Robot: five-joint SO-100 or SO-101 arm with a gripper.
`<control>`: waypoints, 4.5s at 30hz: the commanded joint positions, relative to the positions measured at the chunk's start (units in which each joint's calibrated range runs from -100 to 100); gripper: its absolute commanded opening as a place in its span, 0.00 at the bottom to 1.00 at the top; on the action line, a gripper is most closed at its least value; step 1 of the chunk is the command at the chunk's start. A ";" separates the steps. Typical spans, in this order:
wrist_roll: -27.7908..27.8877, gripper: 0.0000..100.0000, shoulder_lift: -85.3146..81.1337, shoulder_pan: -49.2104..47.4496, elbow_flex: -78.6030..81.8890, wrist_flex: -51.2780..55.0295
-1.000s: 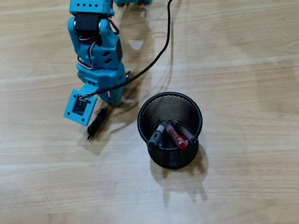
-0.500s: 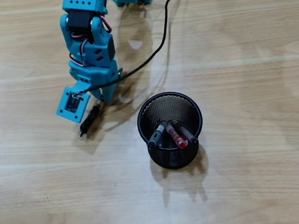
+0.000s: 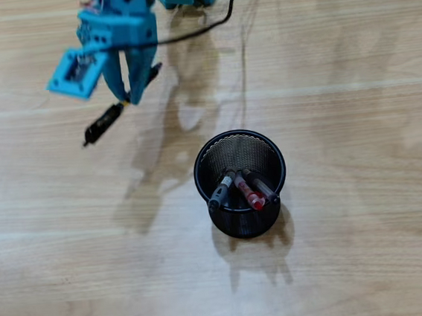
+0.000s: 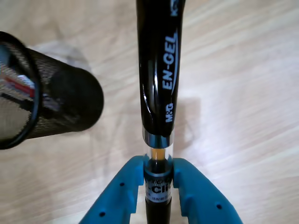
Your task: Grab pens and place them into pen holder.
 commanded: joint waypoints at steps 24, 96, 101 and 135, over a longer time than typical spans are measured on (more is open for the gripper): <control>-0.17 0.02 -15.24 -27.23 -1.33 -31.20; 16.11 0.03 4.21 -23.39 15.23 -78.03; 20.87 0.02 -6.24 -22.84 25.54 -78.03; 54.90 0.02 -77.06 -14.98 89.16 -40.40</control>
